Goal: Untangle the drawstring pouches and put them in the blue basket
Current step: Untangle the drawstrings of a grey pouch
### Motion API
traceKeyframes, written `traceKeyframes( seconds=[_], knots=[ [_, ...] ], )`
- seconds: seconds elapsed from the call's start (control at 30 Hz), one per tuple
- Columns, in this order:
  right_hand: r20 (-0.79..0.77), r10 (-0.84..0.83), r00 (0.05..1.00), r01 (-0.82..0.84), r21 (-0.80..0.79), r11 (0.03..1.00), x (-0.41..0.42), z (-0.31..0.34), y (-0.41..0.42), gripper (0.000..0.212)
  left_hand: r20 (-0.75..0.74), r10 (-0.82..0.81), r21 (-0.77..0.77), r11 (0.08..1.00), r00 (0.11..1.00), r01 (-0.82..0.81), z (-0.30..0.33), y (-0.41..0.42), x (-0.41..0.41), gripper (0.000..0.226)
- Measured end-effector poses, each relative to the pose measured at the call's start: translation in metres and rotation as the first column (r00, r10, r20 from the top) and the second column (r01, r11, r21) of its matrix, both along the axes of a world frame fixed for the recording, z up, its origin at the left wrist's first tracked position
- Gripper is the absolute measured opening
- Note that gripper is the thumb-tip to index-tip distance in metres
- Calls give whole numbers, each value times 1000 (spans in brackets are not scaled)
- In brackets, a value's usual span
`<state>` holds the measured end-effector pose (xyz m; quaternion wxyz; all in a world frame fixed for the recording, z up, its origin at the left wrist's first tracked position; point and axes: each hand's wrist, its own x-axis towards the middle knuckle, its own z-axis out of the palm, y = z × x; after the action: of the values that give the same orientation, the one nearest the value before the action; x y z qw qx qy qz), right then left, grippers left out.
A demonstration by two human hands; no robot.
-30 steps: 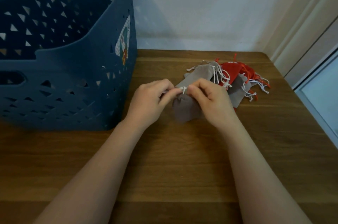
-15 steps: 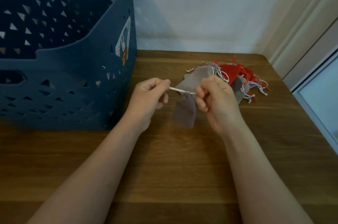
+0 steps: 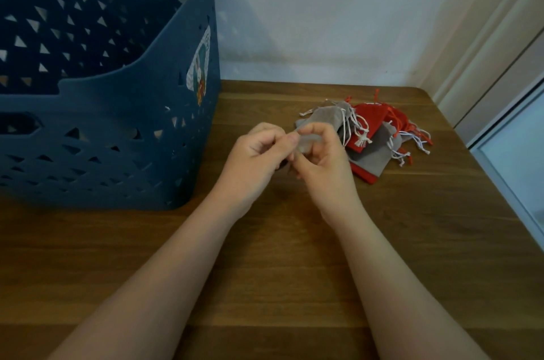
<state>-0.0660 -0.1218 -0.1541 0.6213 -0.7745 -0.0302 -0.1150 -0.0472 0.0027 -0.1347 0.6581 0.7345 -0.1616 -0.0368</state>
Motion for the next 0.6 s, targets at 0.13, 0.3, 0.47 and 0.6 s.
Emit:
traceKeyframes(
  seconds=[0.13,0.3,0.47,0.6],
  knots=[
    [20,45,999,-44,-63,997,0,3,-3,12,-34,0,-56,998,999,-2,1,1,0,25],
    [-21,112,994,-105,198,975,-1,7,-3,21,-195,-48,5,999,980,50,-1,2,4,10],
    [8,110,994,-110,126,986,-1,7,-7,22,25,-135,248,961,991,124,-2,4,4,11],
    [11,100,995,-100,164,981,-1,9,-7,23,-188,-107,63,991,976,121,-4,5,6,20]
  ],
)
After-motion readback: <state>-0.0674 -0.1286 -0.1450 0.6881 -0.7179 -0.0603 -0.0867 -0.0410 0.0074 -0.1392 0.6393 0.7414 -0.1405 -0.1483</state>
